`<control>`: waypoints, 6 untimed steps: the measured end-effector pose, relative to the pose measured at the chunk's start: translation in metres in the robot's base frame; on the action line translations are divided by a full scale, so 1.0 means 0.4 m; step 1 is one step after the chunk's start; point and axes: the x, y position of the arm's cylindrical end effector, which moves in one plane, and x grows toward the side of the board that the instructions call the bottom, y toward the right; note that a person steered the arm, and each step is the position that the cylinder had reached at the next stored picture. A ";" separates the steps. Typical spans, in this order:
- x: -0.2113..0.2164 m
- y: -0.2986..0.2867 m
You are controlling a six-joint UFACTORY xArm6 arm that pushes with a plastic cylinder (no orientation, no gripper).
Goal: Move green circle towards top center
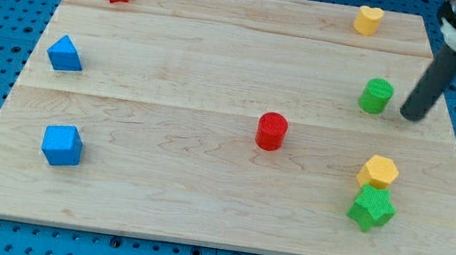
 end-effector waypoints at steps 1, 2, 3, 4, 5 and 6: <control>-0.110 -0.193; 0.037 -0.155; 0.076 -0.221; -0.063 -0.305; -0.188 -0.324; -0.266 -0.330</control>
